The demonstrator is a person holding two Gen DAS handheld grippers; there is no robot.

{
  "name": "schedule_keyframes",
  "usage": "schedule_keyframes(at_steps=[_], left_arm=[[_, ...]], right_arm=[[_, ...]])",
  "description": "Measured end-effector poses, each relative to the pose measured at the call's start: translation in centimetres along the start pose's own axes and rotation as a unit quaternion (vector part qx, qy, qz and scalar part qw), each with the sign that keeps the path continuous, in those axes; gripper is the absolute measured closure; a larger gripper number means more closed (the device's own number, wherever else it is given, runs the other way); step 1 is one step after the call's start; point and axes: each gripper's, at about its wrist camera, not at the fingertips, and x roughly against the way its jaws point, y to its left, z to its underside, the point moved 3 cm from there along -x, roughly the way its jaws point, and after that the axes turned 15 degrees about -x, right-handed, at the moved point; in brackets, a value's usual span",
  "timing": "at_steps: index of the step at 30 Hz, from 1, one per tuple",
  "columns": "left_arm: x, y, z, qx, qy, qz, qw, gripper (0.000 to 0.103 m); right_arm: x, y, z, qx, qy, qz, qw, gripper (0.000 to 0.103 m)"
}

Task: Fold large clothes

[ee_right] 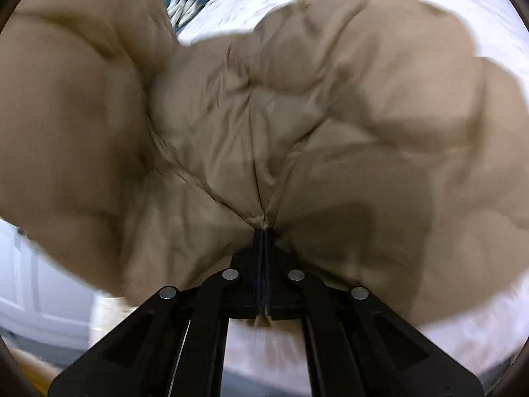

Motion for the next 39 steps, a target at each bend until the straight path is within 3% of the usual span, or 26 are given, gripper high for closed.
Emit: schedule_keyframes(at_steps=[2,7,10,18,26,32,33,35,36,39], left_arm=[[-1.6,-1.0,0.3,-0.007,0.018,0.016,0.9997,0.095],[-6.4,-4.2,2.5,-0.027,0.070,0.033,0.9966,0.095],[-9.0,-6.7,4.4,-0.044,0.102,0.046,0.9928,0.095],[-14.0,-13.0,8.7,-0.130,0.157,0.044,0.9781,0.095],[-16.4,-14.6,11.2,-0.160,0.181,0.042,0.9695,0.095],[-16.4,-14.9,11.3,-0.166,0.184,0.031,0.9683,0.093],[-16.0,-14.9,11.1,-0.164,0.182,0.032,0.9689,0.091],[-13.8,-14.7,10.3,-0.145,0.169,0.042,0.9739,0.084],[-12.6,-14.7,10.0,-0.142,0.161,0.045,0.9756,0.074],[-8.2,-14.6,8.9,-0.141,0.119,0.050,0.9816,0.037]], right_arm=[[4.0,-1.1,-0.9,-0.007,-0.020,0.008,1.000,0.100],[13.6,-5.2,-3.2,0.003,-0.092,0.075,0.993,0.100],[17.2,-7.6,-4.3,-0.005,-0.115,0.098,0.989,0.100],[19.5,-9.1,-4.6,-0.034,-0.131,0.092,0.986,0.100],[20.1,-10.9,-6.2,-0.050,-0.137,0.079,0.986,0.100],[21.1,-10.6,-6.4,-0.059,-0.144,0.064,0.986,0.099],[21.1,-10.4,-6.5,-0.064,-0.143,0.055,0.986,0.097],[21.4,-9.8,-6.7,-0.064,-0.146,0.049,0.986,0.081],[21.6,-9.3,-6.8,-0.060,-0.152,0.050,0.985,0.066],[22.3,-7.8,-7.2,-0.044,-0.166,0.044,0.984,0.062]])
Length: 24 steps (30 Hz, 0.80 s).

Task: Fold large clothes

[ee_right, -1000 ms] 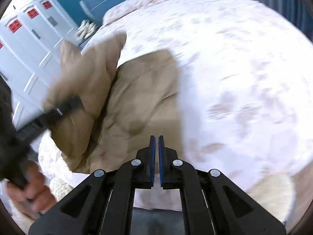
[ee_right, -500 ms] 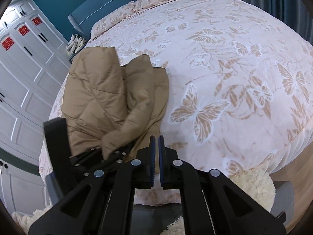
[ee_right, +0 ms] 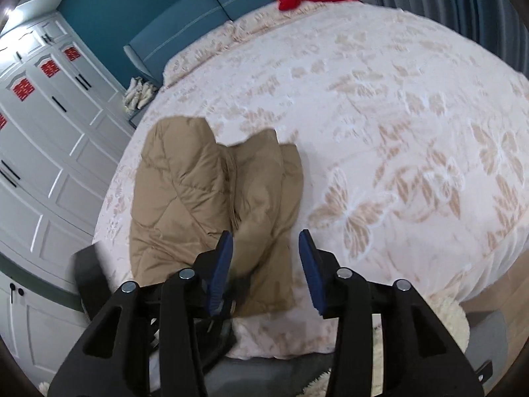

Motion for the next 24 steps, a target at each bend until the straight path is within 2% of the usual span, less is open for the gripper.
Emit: schedule_keyframes(at_steps=[1,4,7,10,11,14,17,20,22,24], left_arm=[[1.6,0.1,0.1,-0.002,-0.016,-0.006,0.9999,0.030],[7.0,1.7,0.2,-0.003,-0.065,-0.017,0.9978,0.025],[10.4,6.3,0.2,0.045,-0.073,-0.058,0.9946,0.024],[11.4,12.2,0.4,0.111,-0.056,-0.120,0.9849,0.025],[11.5,14.8,0.6,0.142,-0.044,-0.152,0.9772,0.025],[10.9,19.7,0.6,0.194,-0.025,-0.192,0.9617,0.025],[9.9,22.1,-0.1,0.209,-0.015,-0.210,0.9551,0.026],[8.0,23.1,-1.2,0.213,-0.001,-0.208,0.9545,0.026],[6.8,22.6,-2.0,0.214,0.005,-0.197,0.9568,0.027],[6.3,22.5,-2.5,0.212,0.008,-0.194,0.9578,0.028]], right_arm=[[0.0,0.5,-0.1,0.003,0.000,-0.004,1.000,0.061],[-0.1,2.4,-0.6,0.004,0.005,-0.024,1.000,0.059],[-1.4,5.3,-1.1,0.014,0.022,-0.045,0.999,0.051],[-3.6,7.6,-1.3,0.016,0.035,-0.045,0.998,0.051],[-4.7,8.3,-1.4,0.014,0.040,-0.039,0.998,0.051],[-7.8,9.6,-1.8,-0.001,0.043,-0.012,0.999,0.049],[-10.1,10.0,-2.2,-0.002,0.034,0.021,0.999,0.048],[-12.8,9.6,-2.2,-0.014,0.047,0.034,0.998,0.049],[-13.9,9.4,-2.1,-0.017,0.056,0.032,0.998,0.079],[-13.4,9.3,-2.5,-0.016,0.050,0.023,0.998,0.089]])
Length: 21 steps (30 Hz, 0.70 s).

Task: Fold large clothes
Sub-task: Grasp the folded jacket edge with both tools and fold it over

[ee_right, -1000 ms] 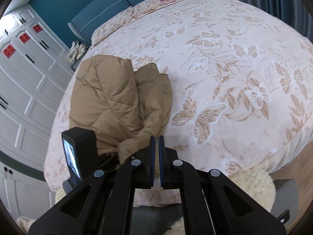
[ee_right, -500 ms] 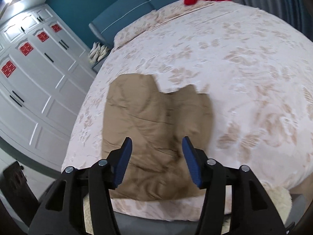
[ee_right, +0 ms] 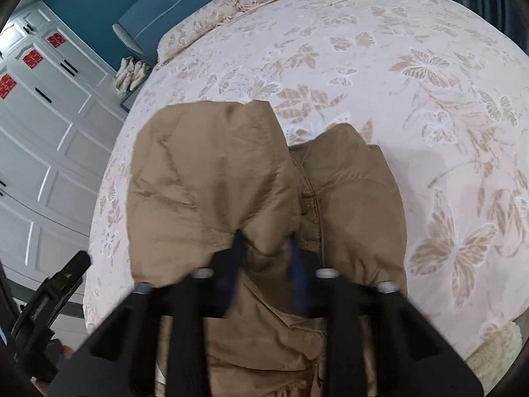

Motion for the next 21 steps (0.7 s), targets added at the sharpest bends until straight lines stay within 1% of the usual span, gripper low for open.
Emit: schedule_keyframes(at_steps=[2,3,4,6,7,10,14,17,19,21], left_arm=[[-0.2,-1.2,-0.3,-0.009,-0.001,0.008,0.9999,0.028],[-0.5,-1.6,-0.4,-0.013,0.000,0.010,0.9999,0.028],[-0.9,-2.3,-0.5,-0.018,0.004,0.013,0.9998,0.028],[-2.3,-3.7,-0.6,-0.031,0.014,0.014,0.9993,0.028],[-3.0,-4.5,-0.5,-0.036,0.022,0.014,0.9990,0.031],[-5.2,-6.3,0.0,-0.042,0.048,0.022,0.9977,0.032],[-6.3,-7.9,0.6,-0.053,0.047,0.006,0.9974,0.032],[-7.2,-8.6,1.0,-0.057,0.049,0.002,0.9972,0.031],[-7.9,-9.0,1.2,-0.060,0.047,-0.002,0.9971,0.028],[-8.6,-9.4,1.7,-0.066,0.044,-0.006,0.9968,0.027]], right_arm=[[1.6,-0.1,-0.4,0.009,-0.024,0.002,1.000,0.091],[2.3,-0.3,-0.7,0.015,-0.037,0.010,0.999,0.091],[2.8,-0.8,-0.9,0.024,-0.051,0.029,0.998,0.091],[2.3,-1.7,-1.3,0.033,-0.059,0.059,0.996,0.091],[1.6,-2.6,-1.4,0.033,-0.060,0.077,0.995,0.091],[0.1,-4.3,-1.2,0.042,-0.060,0.103,0.992,0.090],[-1.4,-5.5,-1.2,0.047,-0.057,0.110,0.991,0.089],[-2.7,-6.2,-1.1,0.050,-0.054,0.113,0.991,0.087],[-3.4,-6.6,-1.0,0.051,-0.054,0.113,0.991,0.086],[-4.1,-7.2,-0.9,0.055,-0.055,0.114,0.990,0.086]])
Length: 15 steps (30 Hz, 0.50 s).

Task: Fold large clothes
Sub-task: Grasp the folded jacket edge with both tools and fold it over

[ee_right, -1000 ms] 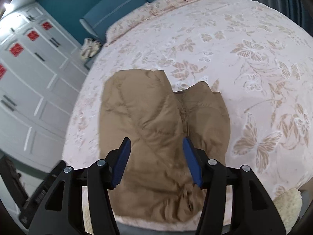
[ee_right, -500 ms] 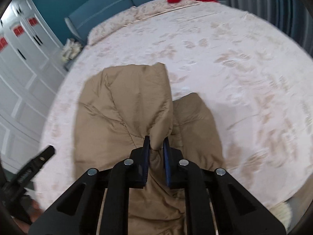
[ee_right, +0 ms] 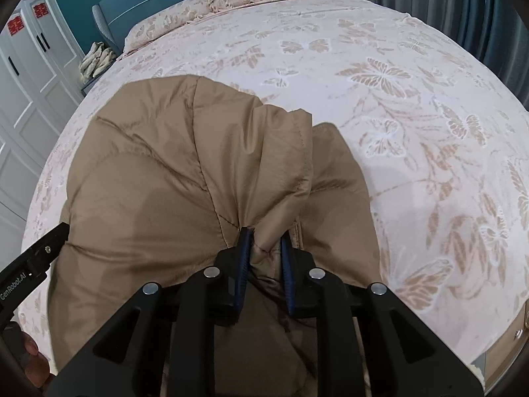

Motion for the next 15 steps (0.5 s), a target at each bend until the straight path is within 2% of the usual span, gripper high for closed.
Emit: schedule_keyframes(at_steps=[10,15], left_arm=[[-2.5,-0.6,1.2,0.004,-0.009,-0.018,0.9998,0.018],[-3.3,-0.9,1.4,0.004,-0.016,-0.027,0.9995,0.018]], right_arm=[[-2.2,-0.9,1.0,0.004,-0.008,-0.015,1.000,0.084],[-2.8,-1.2,1.2,0.004,-0.012,-0.019,1.000,0.084]])
